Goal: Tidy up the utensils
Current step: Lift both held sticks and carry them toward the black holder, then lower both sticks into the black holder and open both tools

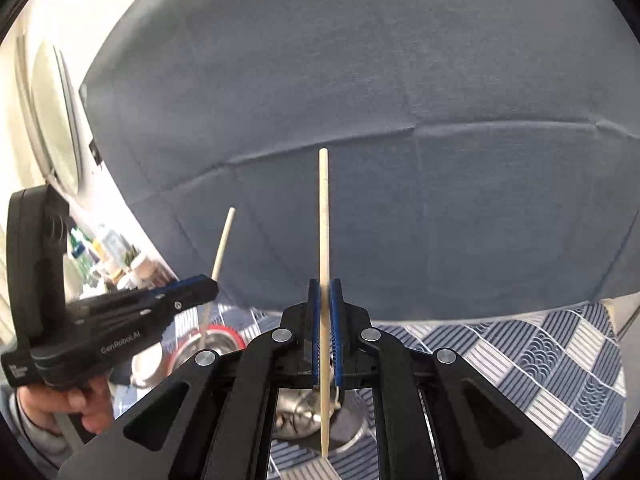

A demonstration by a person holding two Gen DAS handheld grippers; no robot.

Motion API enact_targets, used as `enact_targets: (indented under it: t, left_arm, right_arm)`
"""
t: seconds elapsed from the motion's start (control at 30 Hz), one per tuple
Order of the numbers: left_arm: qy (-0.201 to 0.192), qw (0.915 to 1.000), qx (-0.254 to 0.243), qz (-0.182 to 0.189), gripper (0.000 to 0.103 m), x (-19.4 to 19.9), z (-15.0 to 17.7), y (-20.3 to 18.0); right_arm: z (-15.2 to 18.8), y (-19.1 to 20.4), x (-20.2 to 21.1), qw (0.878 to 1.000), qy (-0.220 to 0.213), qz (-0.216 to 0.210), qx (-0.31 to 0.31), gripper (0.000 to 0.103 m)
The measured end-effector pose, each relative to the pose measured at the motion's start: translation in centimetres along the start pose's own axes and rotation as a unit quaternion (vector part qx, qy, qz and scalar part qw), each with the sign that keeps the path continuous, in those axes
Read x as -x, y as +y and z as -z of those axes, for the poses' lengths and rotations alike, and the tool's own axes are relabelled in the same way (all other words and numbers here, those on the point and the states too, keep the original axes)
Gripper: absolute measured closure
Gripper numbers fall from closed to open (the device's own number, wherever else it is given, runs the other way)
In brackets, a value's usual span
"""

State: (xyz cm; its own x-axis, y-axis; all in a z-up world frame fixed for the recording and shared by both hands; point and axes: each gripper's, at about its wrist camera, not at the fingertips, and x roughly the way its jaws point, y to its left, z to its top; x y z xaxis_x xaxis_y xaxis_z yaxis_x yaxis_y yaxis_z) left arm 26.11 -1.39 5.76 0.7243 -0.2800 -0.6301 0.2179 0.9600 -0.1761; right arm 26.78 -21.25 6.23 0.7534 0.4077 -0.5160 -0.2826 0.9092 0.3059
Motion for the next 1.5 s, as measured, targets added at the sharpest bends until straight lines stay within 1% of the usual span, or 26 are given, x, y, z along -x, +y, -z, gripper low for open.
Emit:
enact_targets:
  t: [0.07, 0.1, 0.17, 0.23, 0.33, 0.47, 0.57, 0.7, 0.83, 1.0, 1.17, 1.27, 1.3, 1.4, 1.43, 1.5]
  left_arm:
    - [-0.012, 0.9999, 0.007, 0.002, 0.098, -0.4, -0.1, 0.2]
    - [-0.022, 0.9996, 0.013, 0.009, 0.098, -0.5, 0.0, 0.3]
    - [-0.041, 0.9989, 0.023, 0.009, 0.098, -0.7, 0.1, 0.6]
    - [-0.058, 0.9977, 0.030, 0.018, 0.098, -1.0, 0.3, 0.8]
    - [-0.081, 0.9962, 0.026, 0.017, 0.098, -1.5, 0.8, 0.9]
    - [-0.079, 0.9958, 0.034, 0.032, 0.098, -3.1, 1.7, 1.1]
    - [-0.087, 0.9949, 0.034, 0.038, 0.098, -3.7, 2.7, 1.2]
    - [-0.111, 0.9923, 0.028, 0.047, 0.098, -3.8, 4.4, 1.2]
    - [-0.117, 0.9917, 0.012, 0.051, 0.098, -4.0, 6.0, 1.1]
    - [-0.116, 0.9920, -0.009, 0.050, 0.098, -4.2, 7.5, 0.6]
    - [-0.114, 0.9916, -0.017, 0.058, 0.098, -4.2, 8.6, 0.3]
    - [-0.115, 0.9916, -0.017, 0.056, 0.098, -3.8, 9.0, 0.3]
    - [-0.116, 0.9917, -0.017, 0.053, 0.098, -3.7, 9.1, 0.3]
    - [-0.120, 0.9917, -0.011, 0.047, 0.098, -3.0, 9.1, 0.7]
    - [-0.121, 0.9917, -0.009, 0.044, 0.096, -2.8, 9.0, 0.8]
    - [-0.126, 0.9914, -0.006, 0.037, 0.084, -2.2, 8.9, 1.1]
  right_arm:
    - [0.0, -0.2, -0.7, 1.000, -0.008, -0.009, -0.009, 0.098]
    - [0.1, -0.3, -1.1, 1.000, -0.013, -0.013, -0.014, 0.098]
    - [0.5, -0.4, -1.9, 0.999, -0.023, -0.020, -0.018, 0.098]
    - [0.9, -0.5, -2.7, 0.999, -0.033, -0.027, -0.021, 0.098]
    - [1.8, -0.7, -3.5, 0.998, -0.049, -0.038, -0.027, 0.098]
    - [2.8, -0.9, -4.4, 0.995, -0.069, -0.058, -0.035, 0.098]
    - [3.9, -0.7, -5.0, 0.994, -0.080, -0.064, -0.032, 0.098]
    - [5.7, -0.4, -5.7, 0.994, -0.079, -0.065, -0.026, 0.098]
    - [7.3, -0.2, -6.0, 0.995, -0.069, -0.066, -0.019, 0.098]
    - [9.1, 0.3, -6.2, 0.997, -0.053, -0.059, -0.008, 0.098]
    - [9.8, -0.1, -5.4, 0.997, -0.056, -0.056, 0.000, 0.098]
    - [10.1, 0.4, -5.2, 0.997, -0.054, -0.043, 0.022, 0.098]
    - [10.2, 0.3, -5.1, 0.997, -0.054, -0.042, 0.026, 0.096]
    - [10.3, 0.6, -4.5, 0.997, -0.060, -0.030, 0.033, 0.094]
    - [10.3, 0.6, -4.3, 0.997, -0.060, -0.027, 0.034, 0.094]
    - [10.2, 0.8, -4.0, 0.997, -0.062, -0.021, 0.038, 0.094]
